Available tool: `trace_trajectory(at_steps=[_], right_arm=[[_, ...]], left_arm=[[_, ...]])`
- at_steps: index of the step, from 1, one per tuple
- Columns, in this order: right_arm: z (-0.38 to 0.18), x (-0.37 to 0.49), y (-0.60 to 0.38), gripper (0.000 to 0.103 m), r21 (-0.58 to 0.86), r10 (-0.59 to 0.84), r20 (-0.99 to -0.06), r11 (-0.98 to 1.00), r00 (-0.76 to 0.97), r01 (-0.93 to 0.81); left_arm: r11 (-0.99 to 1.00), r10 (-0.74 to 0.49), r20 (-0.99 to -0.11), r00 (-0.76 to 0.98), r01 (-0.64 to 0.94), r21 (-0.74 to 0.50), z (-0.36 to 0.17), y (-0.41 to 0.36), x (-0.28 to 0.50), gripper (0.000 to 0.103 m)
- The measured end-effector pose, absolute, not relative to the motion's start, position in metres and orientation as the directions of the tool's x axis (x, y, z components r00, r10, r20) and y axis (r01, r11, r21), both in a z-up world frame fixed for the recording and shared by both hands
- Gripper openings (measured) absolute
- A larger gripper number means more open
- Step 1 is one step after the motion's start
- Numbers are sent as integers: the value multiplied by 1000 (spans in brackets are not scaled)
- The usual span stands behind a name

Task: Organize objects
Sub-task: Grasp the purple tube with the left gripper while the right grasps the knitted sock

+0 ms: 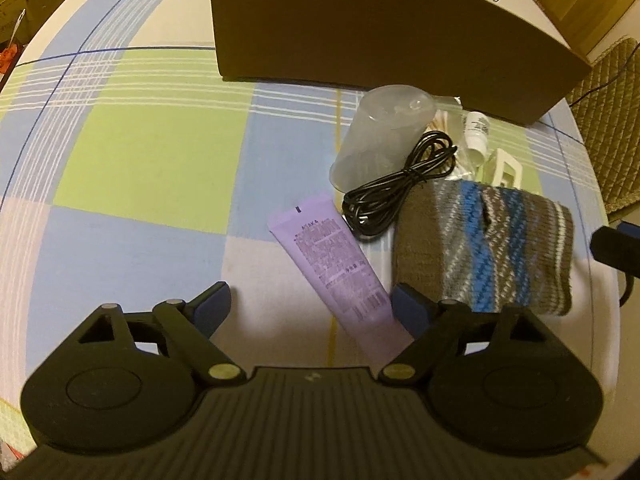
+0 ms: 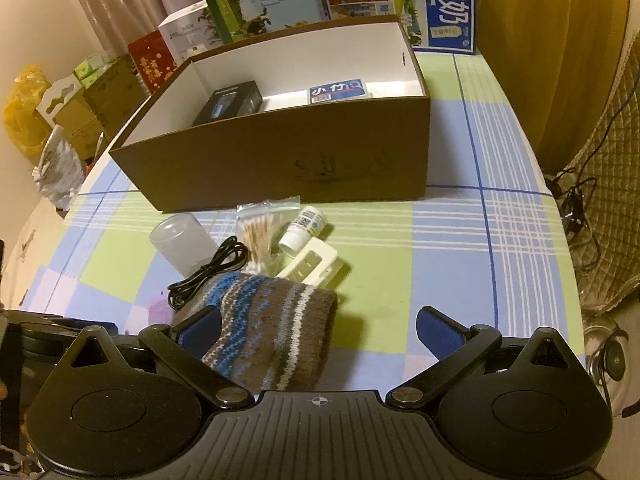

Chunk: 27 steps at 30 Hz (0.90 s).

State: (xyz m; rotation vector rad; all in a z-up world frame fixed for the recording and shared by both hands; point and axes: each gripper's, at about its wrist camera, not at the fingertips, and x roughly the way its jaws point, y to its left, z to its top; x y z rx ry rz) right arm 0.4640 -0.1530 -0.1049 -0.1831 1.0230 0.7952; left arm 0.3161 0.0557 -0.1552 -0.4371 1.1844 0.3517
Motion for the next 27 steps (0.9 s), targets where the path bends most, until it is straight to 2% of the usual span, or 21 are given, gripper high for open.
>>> trace_trajectory(at_steps=[4, 7, 10, 12, 13, 19, 24, 27], right_arm=[[-106, 466, -152, 101, 217, 504, -820, 713, 272, -667], [-106, 468, -150, 101, 213, 505, -819, 709, 273, -673], [-107, 468, -148, 101, 205, 506, -818, 700, 273, -685], [-107, 468, -145, 101, 196, 508, -817, 690, 273, -697], [-107, 468, -144, 101, 189, 510, -816, 681, 273, -707], [-106, 460, -130, 101, 138, 545, -798, 579, 256, -803], [-113, 446, -112, 101, 90, 626, -767, 318, 138, -944], [-124, 441, -99, 101, 63, 599, -799, 169, 52, -984]], left_arm=[[865, 49, -941, 335, -485, -128, -159, 54, 322, 75], [878, 76, -936, 344, -469, -100, -157, 52, 321, 65], [888, 101, -929, 356, -454, -78, -155, 53, 318, 50], [895, 113, -926, 360, -441, -62, -155, 53, 315, 34], [898, 118, -925, 362, -436, -56, -155, 55, 313, 31], [878, 148, -926, 346, -478, -38, -156, 70, 296, 28], [845, 173, -930, 323, -534, -29, -158, 88, 277, 28], [827, 181, -931, 316, -561, -29, -157, 95, 265, 28]])
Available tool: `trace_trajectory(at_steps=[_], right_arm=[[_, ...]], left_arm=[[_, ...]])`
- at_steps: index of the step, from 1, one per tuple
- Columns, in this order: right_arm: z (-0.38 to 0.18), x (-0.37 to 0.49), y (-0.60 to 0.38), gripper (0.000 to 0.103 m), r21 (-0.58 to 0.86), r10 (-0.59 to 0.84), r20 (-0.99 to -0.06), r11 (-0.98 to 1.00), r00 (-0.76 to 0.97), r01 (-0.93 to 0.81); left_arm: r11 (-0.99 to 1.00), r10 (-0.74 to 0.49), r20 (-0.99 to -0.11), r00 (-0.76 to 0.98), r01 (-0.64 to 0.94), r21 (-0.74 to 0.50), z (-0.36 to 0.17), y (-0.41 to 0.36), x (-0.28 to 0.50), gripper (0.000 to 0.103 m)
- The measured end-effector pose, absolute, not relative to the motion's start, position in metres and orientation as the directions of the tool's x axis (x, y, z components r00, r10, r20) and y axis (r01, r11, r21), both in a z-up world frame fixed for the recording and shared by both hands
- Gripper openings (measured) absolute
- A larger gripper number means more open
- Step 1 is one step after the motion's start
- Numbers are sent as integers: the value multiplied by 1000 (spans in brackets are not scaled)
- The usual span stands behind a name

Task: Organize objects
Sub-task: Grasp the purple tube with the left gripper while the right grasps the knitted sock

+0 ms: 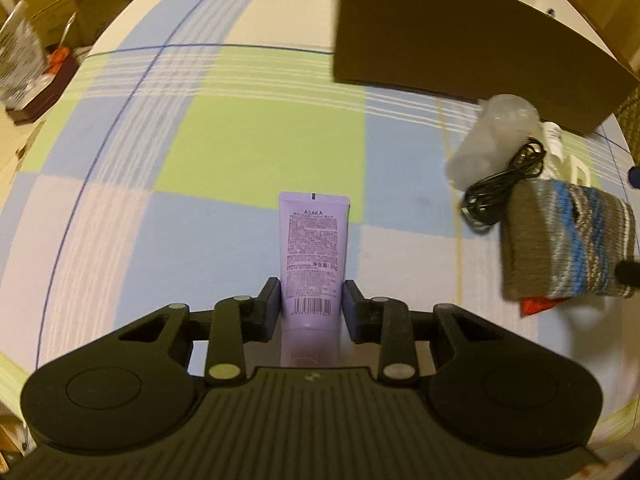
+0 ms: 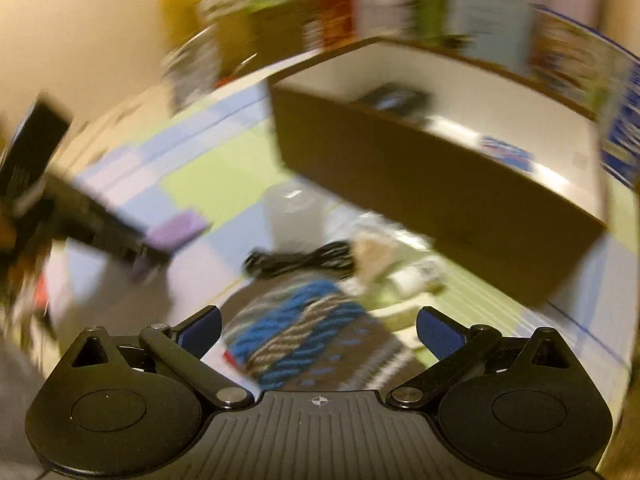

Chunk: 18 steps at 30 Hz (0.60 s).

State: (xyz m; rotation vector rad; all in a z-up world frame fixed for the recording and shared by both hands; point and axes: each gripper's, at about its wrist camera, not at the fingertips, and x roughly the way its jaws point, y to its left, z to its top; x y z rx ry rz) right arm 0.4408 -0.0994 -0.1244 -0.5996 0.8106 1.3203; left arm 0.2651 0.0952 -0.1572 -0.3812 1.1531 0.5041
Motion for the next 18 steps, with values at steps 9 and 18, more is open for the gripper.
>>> trace_trajectory(at_steps=[9, 18], right_arm=[[-163, 433, -81, 101, -21, 503, -864, 6, 21, -1000], [-162, 427, -85, 37, -53, 528, -848, 5, 47, -999]], left_arm=[[799, 188, -930, 317, -600, -43, -157, 98, 246, 29], [807, 194, -929, 316, -589, -32, -157, 95, 246, 29]])
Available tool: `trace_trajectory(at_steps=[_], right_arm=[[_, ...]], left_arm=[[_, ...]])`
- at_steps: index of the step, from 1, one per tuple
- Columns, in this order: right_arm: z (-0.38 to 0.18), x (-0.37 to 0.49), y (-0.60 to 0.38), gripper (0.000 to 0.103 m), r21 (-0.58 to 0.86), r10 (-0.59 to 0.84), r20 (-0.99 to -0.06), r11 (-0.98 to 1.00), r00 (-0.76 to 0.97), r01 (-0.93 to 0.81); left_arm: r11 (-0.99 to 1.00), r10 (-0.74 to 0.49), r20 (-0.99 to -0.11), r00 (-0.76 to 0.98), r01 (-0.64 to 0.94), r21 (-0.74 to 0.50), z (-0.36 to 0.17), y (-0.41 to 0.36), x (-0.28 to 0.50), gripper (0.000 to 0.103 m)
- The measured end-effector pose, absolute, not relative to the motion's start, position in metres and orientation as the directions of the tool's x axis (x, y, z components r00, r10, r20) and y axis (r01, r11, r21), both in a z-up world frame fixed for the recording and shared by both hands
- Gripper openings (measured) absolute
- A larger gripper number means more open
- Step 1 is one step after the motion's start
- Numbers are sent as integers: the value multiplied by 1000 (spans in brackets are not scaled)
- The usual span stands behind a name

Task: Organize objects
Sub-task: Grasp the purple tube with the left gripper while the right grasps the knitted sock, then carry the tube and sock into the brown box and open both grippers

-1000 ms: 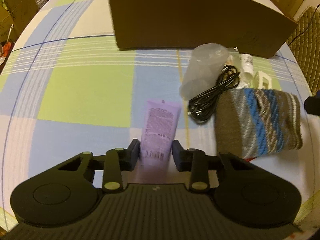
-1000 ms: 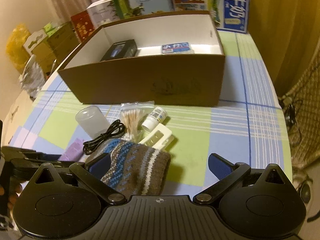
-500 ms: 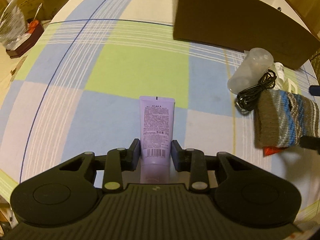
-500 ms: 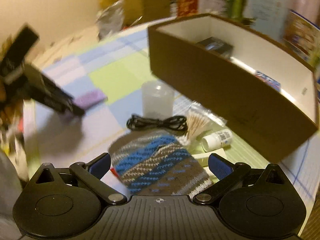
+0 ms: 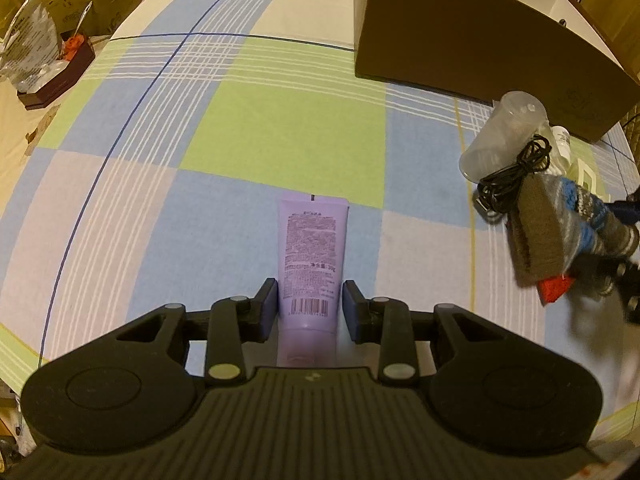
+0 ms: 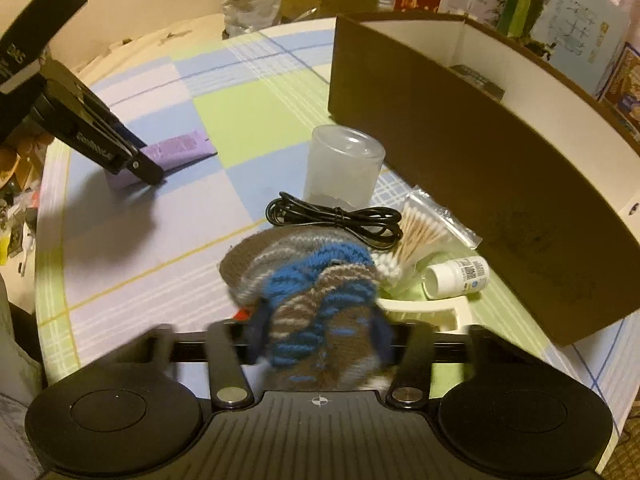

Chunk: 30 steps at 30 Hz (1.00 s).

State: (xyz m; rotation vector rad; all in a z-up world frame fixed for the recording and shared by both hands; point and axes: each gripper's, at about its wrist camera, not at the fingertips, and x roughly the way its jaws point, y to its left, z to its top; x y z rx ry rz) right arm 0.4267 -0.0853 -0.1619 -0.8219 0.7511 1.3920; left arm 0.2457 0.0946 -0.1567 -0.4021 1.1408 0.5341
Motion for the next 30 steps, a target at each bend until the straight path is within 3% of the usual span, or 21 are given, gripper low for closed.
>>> trace_trajectory(at_steps=[2, 5, 18, 30], right_arm=[[-157, 428, -90, 27, -32, 543, -839, 33, 45, -999], [-149, 428, -98, 25, -5, 572, -818, 94, 58, -996], [-117, 462, -148, 25, 286, 653, -749, 477, 117, -831], [-108, 478, -161, 25, 323, 664, -731, 537, 155, -779]], left_arm=[[813, 200, -929, 313, -582, -21, -157, 93, 248, 29], [822, 210, -929, 306, -569, -2, -158, 89, 251, 31], [841, 202, -922, 331, -541, -11, -156, 82, 255, 27], [854, 196, -914, 355, -520, -19, -145, 86, 256, 27]])
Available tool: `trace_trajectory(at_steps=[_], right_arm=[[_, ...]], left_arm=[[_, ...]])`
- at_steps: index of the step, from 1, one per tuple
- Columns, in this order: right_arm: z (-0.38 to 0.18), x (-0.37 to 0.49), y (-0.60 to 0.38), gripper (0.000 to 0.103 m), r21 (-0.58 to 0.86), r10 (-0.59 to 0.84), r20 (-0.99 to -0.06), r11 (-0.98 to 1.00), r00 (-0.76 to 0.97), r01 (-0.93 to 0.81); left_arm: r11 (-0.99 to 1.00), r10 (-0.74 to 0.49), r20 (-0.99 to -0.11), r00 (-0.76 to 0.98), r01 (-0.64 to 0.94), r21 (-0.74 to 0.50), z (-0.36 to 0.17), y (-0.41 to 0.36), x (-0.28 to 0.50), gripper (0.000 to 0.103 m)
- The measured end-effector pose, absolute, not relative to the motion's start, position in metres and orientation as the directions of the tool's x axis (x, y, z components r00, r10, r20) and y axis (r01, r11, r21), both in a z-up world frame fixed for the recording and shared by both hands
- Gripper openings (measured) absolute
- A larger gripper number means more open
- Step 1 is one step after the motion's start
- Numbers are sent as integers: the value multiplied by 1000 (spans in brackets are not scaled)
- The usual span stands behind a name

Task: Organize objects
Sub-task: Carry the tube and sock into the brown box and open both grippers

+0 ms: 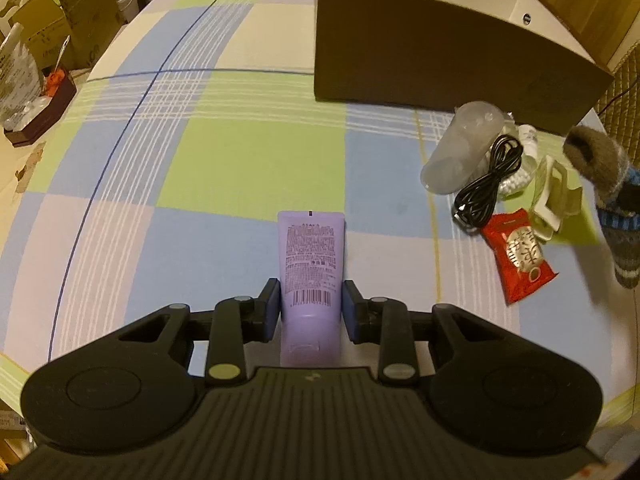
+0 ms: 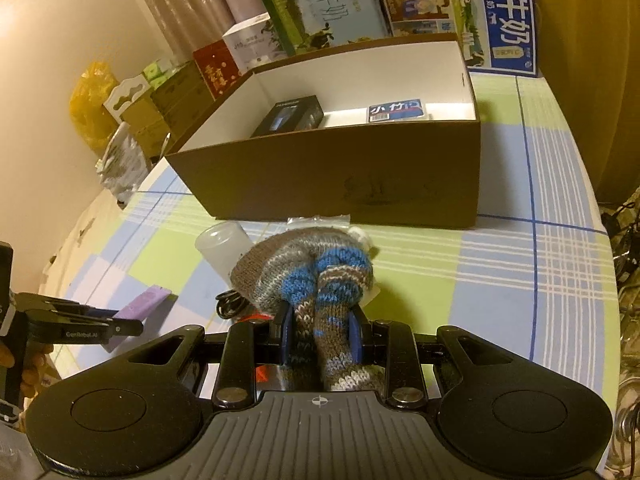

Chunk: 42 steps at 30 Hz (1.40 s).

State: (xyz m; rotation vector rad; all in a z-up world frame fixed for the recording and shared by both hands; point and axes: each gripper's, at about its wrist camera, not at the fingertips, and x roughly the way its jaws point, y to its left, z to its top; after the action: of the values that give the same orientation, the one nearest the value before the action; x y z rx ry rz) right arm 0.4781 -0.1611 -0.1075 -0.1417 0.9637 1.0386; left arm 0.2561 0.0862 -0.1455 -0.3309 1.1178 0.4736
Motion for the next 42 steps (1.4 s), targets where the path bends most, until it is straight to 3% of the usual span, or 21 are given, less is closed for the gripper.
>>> trace_trajectory(at_steps=[10, 25, 42], right_arm=[[-103, 479, -163, 25, 325, 673, -720, 546, 173, -772], [-73, 488, -162, 25, 340, 718, -667, 529, 197, -778], [-38, 539, -118, 25, 270, 751, -619, 476, 228, -837]], left_arm=[[857, 196, -901, 387, -514, -34, -131, 87, 256, 27], [902, 171, -816, 553, -420, -96, -58, 77, 269, 27], [950, 131, -749, 649, -299, -93, -25, 84, 364, 27]])
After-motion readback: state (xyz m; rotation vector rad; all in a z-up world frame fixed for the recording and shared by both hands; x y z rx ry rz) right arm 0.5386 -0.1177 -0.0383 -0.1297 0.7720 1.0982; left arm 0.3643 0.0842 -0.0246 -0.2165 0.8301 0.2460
